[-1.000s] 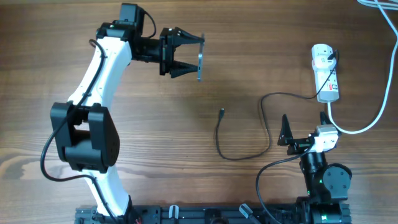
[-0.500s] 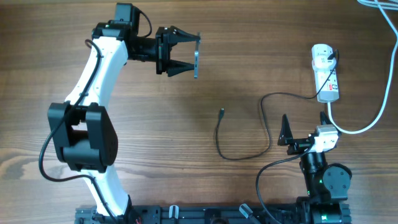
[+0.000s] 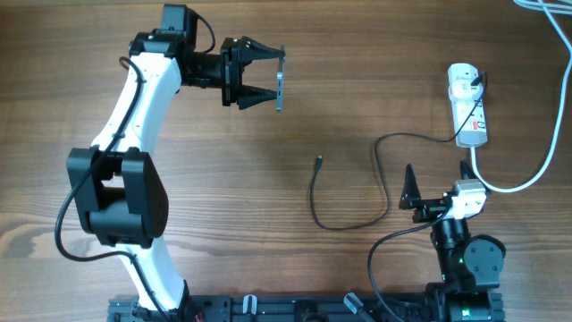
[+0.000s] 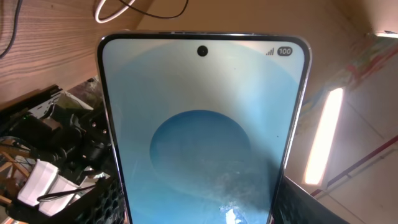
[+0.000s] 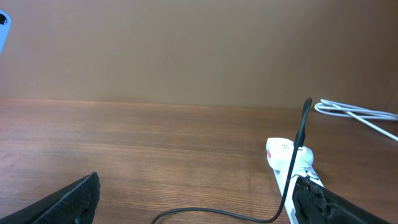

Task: Plug charger to phone and switch on socket

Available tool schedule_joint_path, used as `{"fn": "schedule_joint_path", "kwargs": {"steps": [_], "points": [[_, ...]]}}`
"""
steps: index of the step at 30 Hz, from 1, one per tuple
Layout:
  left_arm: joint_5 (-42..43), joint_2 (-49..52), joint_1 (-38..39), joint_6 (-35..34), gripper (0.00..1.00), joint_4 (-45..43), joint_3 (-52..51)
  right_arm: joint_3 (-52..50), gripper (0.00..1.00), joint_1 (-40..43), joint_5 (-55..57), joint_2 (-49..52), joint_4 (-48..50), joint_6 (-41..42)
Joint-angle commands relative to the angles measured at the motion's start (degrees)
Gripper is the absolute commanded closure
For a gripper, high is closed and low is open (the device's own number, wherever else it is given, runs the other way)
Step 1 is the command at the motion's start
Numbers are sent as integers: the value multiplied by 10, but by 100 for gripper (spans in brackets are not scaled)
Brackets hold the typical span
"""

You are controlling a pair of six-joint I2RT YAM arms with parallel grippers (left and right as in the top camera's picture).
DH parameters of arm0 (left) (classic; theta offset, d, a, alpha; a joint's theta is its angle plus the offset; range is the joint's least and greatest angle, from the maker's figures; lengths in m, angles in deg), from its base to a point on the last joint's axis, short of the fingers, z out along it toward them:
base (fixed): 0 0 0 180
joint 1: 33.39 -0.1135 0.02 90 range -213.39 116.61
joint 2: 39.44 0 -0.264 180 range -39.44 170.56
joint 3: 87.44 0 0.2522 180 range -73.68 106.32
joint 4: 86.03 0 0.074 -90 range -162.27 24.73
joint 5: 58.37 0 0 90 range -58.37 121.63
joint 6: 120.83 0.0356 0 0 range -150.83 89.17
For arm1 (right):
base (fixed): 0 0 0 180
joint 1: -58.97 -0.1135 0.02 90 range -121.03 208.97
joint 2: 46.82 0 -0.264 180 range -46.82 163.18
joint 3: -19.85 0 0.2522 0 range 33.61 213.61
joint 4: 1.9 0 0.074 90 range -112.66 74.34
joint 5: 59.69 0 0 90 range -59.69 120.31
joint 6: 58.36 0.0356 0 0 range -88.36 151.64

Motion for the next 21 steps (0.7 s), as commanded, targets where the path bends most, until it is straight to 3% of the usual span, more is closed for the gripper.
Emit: {"fn": "schedule_joint_path", "kwargs": {"steps": [1,21], "points": [[32,-22,-3,-3,44,-1,2,-1,0,-2,8,-3,2,8],[32,-22,-2,-3,45,-1,2,-1,0,-2,8,-3,2,8]]}}
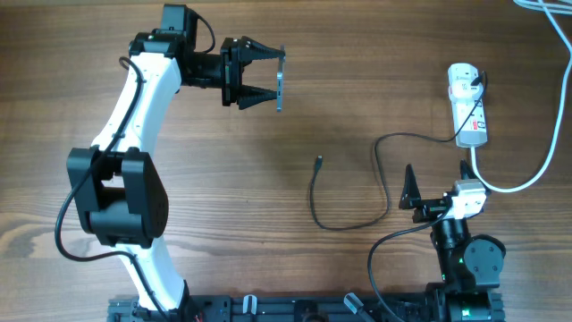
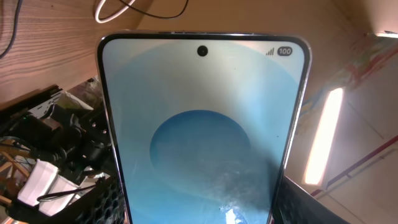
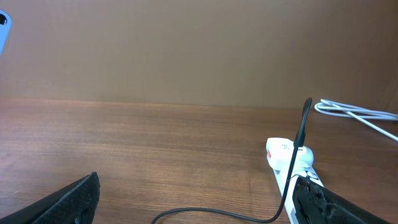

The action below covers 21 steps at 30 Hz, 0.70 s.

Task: Plug charger to phone and switch on socket

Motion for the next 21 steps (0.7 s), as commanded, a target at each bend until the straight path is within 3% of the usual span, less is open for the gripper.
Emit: {"fn": "schedule_joint_path", "kwargs": {"steps": [1,16,21], "points": [[32,-22,-2,-3,45,-1,2,-1,0,-2,8,-3,2,8],[32,-22,-2,-5,48,-1,2,-1,0,-2,5,-3,5,14],[32,-22,-2,-5,48,-1,2,-1,0,-2,-107,-2,16,268]]}}
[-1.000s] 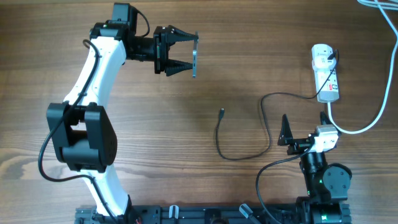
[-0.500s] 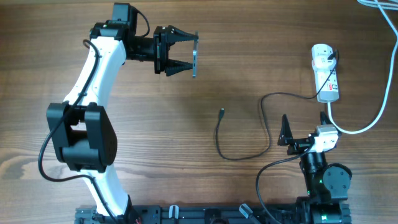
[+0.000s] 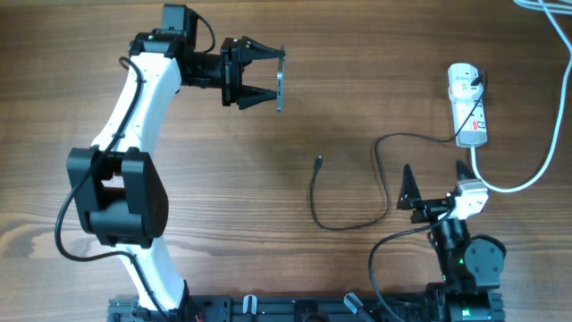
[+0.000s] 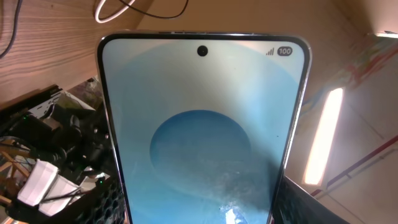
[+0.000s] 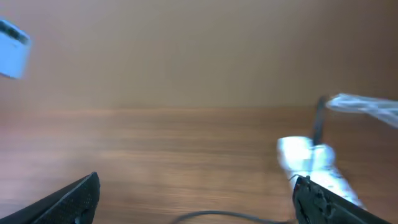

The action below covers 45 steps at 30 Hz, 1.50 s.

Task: Plug charger to phone and switch on socket

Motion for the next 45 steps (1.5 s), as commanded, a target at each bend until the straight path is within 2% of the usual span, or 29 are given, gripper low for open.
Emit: {"fn": "schedule_joint_path", "kwargs": {"steps": [1,3,5,7,11,14,17,19,22,24,26,28,29,31,32,35,38,40,45], "points": [[32,-22,-2,-5,48,-1,2,-1,0,-2,-71,-2,14,261],[32,-22,-2,-5,48,-1,2,-1,0,-2,-92,-1,8,430],[32,-22,-2,-5,48,-1,2,-1,0,-2,-132,-1,37,503],[32,-22,-2,-5,48,-1,2,-1,0,-2,-168,-1,80,502],[32,-22,-2,-5,48,-1,2,7,0,-2,-212,0,229,487],[32,-22,-2,-5,48,-1,2,65,0,-2,-228,18,235,414],[32,-22,-2,-5,48,-1,2,144,0,-2,-254,72,181,326],[32,-22,-2,-5,48,-1,2,250,0,-2,-315,169,99,227],[32,-22,-2,-5,48,-1,2,389,0,-2,-378,311,-47,155],[32,-22,-2,-5,48,-1,2,461,0,-2,-415,391,-125,152],[32,-22,-2,-5,48,-1,2,510,0,-2,-471,469,-131,178],[32,-22,-2,-5,48,-1,2,523,0,-2,-531,533,-98,292],[32,-22,-2,-5,48,-1,2,523,0,-4,-577,560,-63,323],[32,-22,-2,-5,48,-1,2,523,1,-28,-688,617,47,339],[30,-22,-2,-5,48,-1,2,523,1,-50,-692,635,67,354],[30,-22,-2,-5,48,-1,2,525,1,-112,-675,659,102,350],[30,-22,0,-5,48,-1,2,537,1,-169,-597,663,89,346],[30,-22,0,-5,48,-1,2,567,1,-206,-499,663,15,312],[30,-22,0,-5,48,-1,2,675,1,-280,-137,670,-286,195]]}}
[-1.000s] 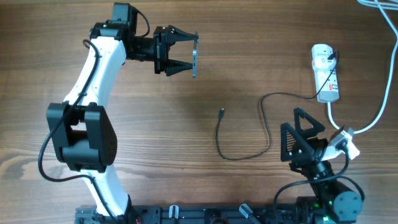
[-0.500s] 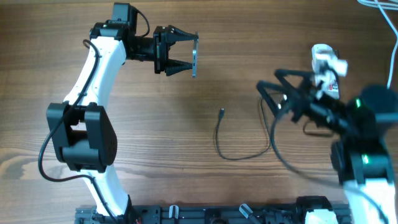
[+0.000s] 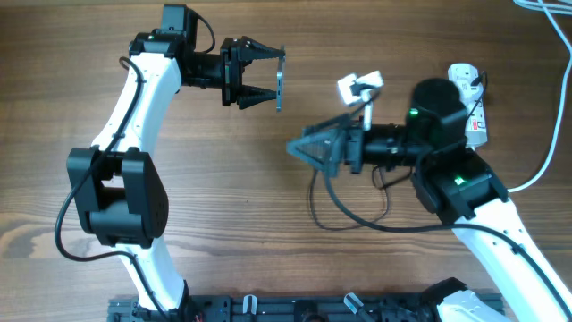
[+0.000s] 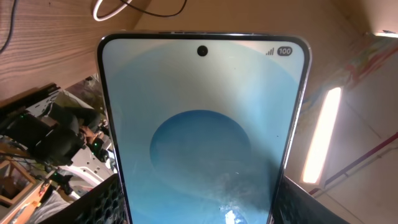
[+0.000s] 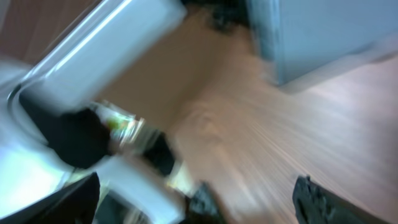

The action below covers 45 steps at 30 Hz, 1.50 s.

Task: Plug charger to phone and switch on socket

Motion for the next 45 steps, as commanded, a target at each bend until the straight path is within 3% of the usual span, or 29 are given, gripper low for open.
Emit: {"fn": "schedule_joint_path", "kwargs": {"steps": [1,5,10,15,19,22,26,31,37,41,43,45], "points": [[26,-22,0,0,48,0,2,109,1,-55,347,16,-159,-100],[26,-22,0,4,48,0,2,256,1,-98,514,82,-355,-111],[14,-22,0,3,48,0,2,436,1,-137,543,215,-497,-110],[-11,-22,-1,3,49,0,2,524,1,-174,556,288,-497,-111],[-21,-22,-1,3,48,0,2,525,1,-198,565,290,-470,-102],[-21,-22,0,3,48,0,2,525,1,-202,644,296,-468,-49],[-21,-22,0,3,50,0,2,525,1,-202,654,316,-447,-19],[-20,-22,0,-2,51,1,2,525,19,-204,654,334,-422,16],[-8,-22,-1,-1,51,5,2,525,26,-204,696,365,-413,15],[-8,-22,-1,-2,51,5,2,525,40,-204,696,365,-403,15],[-8,-22,-1,-2,51,5,2,525,53,-204,696,366,-405,13],[-8,-22,-1,-12,51,5,2,525,55,-204,696,367,-404,13]]}}
